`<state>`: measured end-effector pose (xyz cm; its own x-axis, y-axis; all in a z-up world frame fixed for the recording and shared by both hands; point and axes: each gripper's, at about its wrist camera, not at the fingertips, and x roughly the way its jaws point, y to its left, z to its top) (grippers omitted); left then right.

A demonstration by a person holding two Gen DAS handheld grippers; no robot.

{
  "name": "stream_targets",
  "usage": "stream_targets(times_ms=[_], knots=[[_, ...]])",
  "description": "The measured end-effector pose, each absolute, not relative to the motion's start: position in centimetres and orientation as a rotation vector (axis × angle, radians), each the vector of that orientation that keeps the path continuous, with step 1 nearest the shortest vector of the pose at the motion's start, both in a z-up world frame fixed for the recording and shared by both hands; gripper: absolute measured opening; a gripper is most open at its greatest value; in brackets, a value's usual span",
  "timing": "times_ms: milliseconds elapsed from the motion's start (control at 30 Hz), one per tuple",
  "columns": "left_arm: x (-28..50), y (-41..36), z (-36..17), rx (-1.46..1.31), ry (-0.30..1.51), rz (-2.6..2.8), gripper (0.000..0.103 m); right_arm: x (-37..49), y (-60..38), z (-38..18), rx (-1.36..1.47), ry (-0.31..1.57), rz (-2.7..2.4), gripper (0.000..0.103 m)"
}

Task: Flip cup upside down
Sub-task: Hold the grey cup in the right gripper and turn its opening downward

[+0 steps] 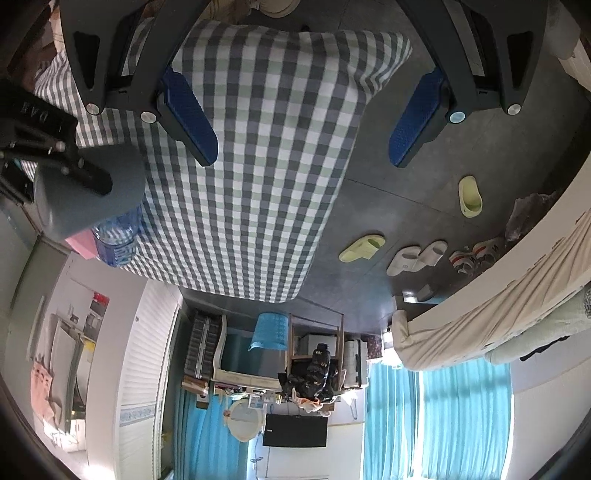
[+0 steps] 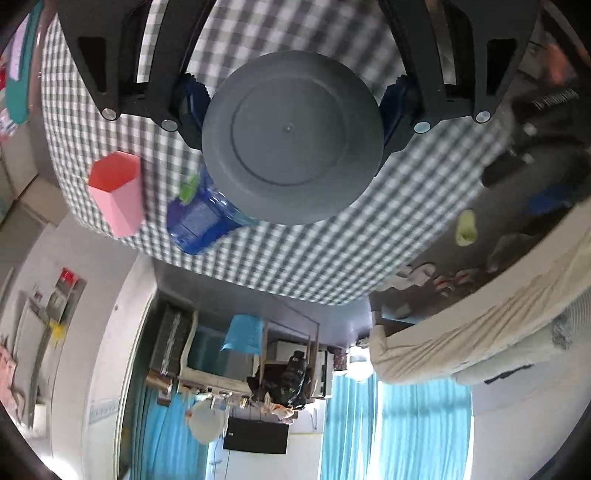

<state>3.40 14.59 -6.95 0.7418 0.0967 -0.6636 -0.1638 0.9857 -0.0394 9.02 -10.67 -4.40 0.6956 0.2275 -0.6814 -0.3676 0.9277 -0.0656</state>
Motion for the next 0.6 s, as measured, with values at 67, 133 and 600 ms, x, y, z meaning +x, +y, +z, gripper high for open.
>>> stream_targets(times_ms=[67,133,600], knots=[[3.3,14.2,-6.9,-0.093,0.725,0.143,0.096,8.6,-11.1,-4.8,-0.186,0.738,0.357,0.072],[3.2,13.7,-6.8,-0.085,0.726,0.144,0.096,8.4,-11.3,-4.8,-0.184,0.726,0.364,0.072],[3.8,9.3,-6.1,-0.042,0.724,0.068,0.096,6.9,-17.1,-2.9,-0.136,0.674,0.339,0.072]])
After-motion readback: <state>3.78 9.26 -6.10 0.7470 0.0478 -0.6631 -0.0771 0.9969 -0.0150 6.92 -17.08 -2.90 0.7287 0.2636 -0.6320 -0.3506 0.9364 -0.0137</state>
